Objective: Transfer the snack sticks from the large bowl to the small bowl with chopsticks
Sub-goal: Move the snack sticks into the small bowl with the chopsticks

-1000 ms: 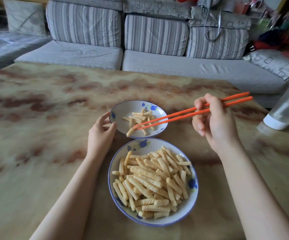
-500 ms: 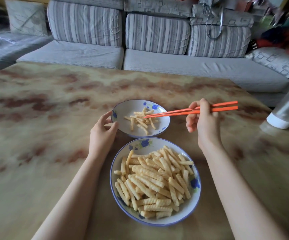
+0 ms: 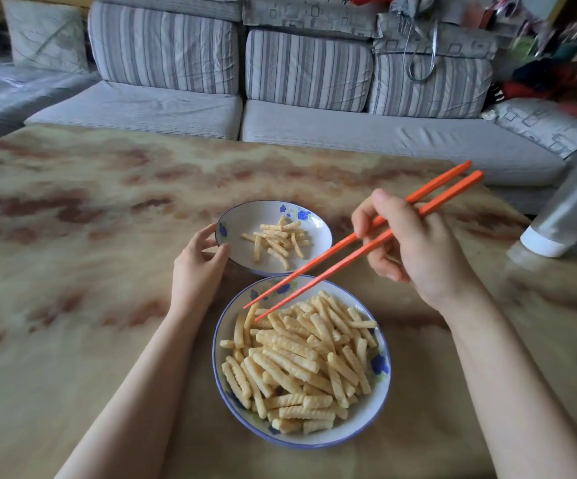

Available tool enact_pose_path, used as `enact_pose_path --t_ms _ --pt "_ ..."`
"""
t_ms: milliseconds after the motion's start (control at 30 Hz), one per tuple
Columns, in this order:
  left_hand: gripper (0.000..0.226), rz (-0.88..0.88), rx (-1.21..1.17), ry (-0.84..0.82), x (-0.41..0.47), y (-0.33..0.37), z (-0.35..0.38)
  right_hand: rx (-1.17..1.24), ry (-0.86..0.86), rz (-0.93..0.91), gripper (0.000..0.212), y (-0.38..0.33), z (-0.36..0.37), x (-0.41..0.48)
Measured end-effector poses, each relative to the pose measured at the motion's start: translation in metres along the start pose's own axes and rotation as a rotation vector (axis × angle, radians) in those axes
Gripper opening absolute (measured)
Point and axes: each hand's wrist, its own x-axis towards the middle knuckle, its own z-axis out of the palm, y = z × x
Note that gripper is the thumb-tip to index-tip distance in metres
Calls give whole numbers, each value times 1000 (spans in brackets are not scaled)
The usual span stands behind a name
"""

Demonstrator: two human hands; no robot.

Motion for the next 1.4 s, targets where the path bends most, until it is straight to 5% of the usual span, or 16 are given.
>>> enact_pose_path --t_ms 267,800,1167,1400 --pt "41 0 7 -2 0 0 0 -39 -74 55 43 8 13 -3" --pt "41 4 8 -1 1 -2 0 162 562 117 40 42 6 28" --pt "41 -5 7 4 1 -1 0 95 458 92 40 40 3 14" --pt "41 -7 9 -1 2 -1 0 35 112 33 44 11 -1 4"
